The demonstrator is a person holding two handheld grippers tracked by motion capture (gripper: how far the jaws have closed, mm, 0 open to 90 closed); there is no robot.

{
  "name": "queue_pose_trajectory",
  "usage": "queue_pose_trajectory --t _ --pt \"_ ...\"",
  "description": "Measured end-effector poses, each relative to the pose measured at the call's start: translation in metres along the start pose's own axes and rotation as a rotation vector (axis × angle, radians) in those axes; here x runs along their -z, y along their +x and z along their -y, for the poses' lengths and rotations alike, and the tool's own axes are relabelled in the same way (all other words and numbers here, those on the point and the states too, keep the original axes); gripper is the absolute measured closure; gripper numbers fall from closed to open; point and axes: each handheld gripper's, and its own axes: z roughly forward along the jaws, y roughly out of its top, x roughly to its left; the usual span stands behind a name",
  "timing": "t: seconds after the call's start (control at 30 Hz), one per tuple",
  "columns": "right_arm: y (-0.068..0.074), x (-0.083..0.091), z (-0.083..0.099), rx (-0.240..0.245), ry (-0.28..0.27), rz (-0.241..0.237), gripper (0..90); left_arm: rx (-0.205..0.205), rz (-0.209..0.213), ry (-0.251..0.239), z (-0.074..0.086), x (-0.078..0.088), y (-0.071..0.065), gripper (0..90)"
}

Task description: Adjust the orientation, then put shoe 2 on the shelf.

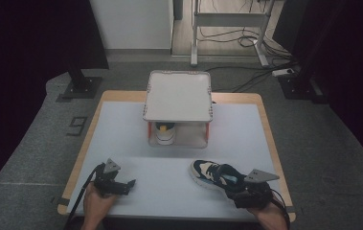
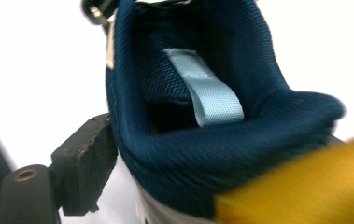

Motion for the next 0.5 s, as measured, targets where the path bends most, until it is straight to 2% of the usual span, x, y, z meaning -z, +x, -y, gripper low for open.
queue_pose_trajectory --t 0.07,0.17,0.5 --pt "0.002 0.004 0.002 0.006 0.007 -0.019 15.9 0.0 0.0 0.0 0.0 0.0 0.0 0.0" --pt "0.004 0.006 0.004 0.02 0.008 -0.011 16.3 0.0 0.0 0.0 0.0 0.0 0.0 0.0" --pt "0.01 -0.01 -0.008 0.041 0.003 -0.007 22.8 0.0 0.0 0.0 0.0 0.0 0.0 0.0"
